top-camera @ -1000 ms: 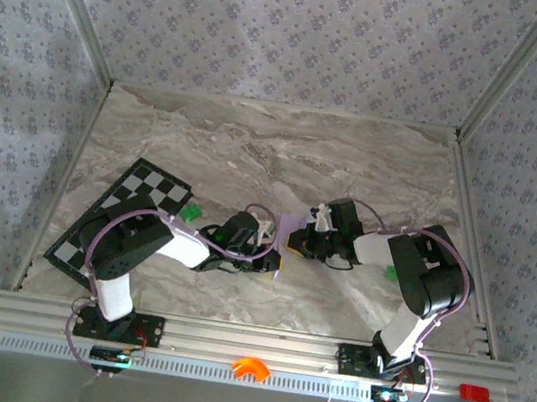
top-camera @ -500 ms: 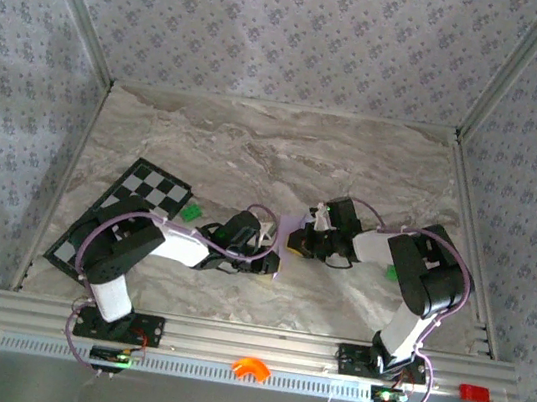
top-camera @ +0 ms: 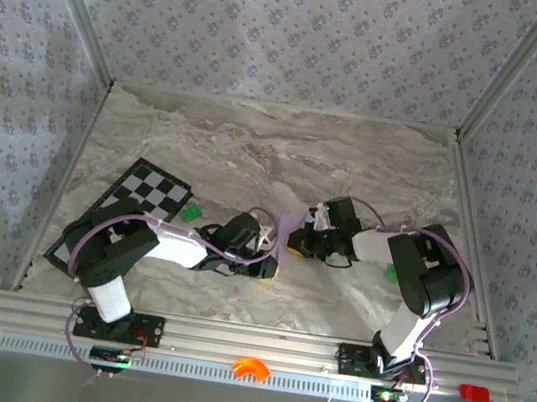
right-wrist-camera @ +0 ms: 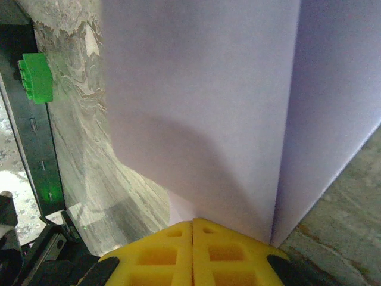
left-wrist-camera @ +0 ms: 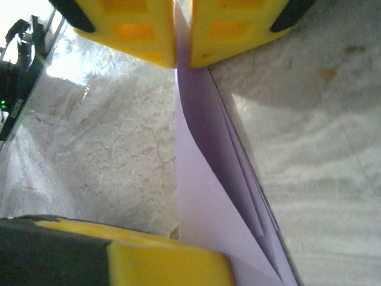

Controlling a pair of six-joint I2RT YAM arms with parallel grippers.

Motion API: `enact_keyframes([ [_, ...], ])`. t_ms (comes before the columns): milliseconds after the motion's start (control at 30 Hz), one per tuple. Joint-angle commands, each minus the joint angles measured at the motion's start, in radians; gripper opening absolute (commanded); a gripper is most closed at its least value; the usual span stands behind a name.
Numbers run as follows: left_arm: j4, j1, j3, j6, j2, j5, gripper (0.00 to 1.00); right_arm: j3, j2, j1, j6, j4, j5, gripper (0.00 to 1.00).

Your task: Fold a paper plane with a square sheet of paper (pick it up from the middle)

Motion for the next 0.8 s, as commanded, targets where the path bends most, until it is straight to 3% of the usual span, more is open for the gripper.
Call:
enact_keyframes([
  [0,-0.153,-0.012,-0.041,0.01,-0.074,-0.014,0.19,-0.028,0.067,0.005,-0.026,-0.12,0.145,0.08],
  [167,-0.17,-0.008,-0.056,-0.011,-0.208,-0.103,0.22,-0.029,0.067,0.007,-0.022,-0.116,0.143,0.08],
  [267,-0.15,0.0,-0.033,-0.02,-0.228,-0.111,0.14,-0.029,0.066,0.006,-0.018,-0.114,0.142,0.07],
  [433,-0.121,0.033,0.061,-0.044,-0.147,-0.089,0.04,-0.034,0.067,0.006,-0.013,-0.113,0.143,0.07],
  [767,-0.06,0.053,0.196,-0.046,0.036,0.07,0.01,-0.037,0.073,0.009,-0.007,-0.106,0.143,0.07],
])
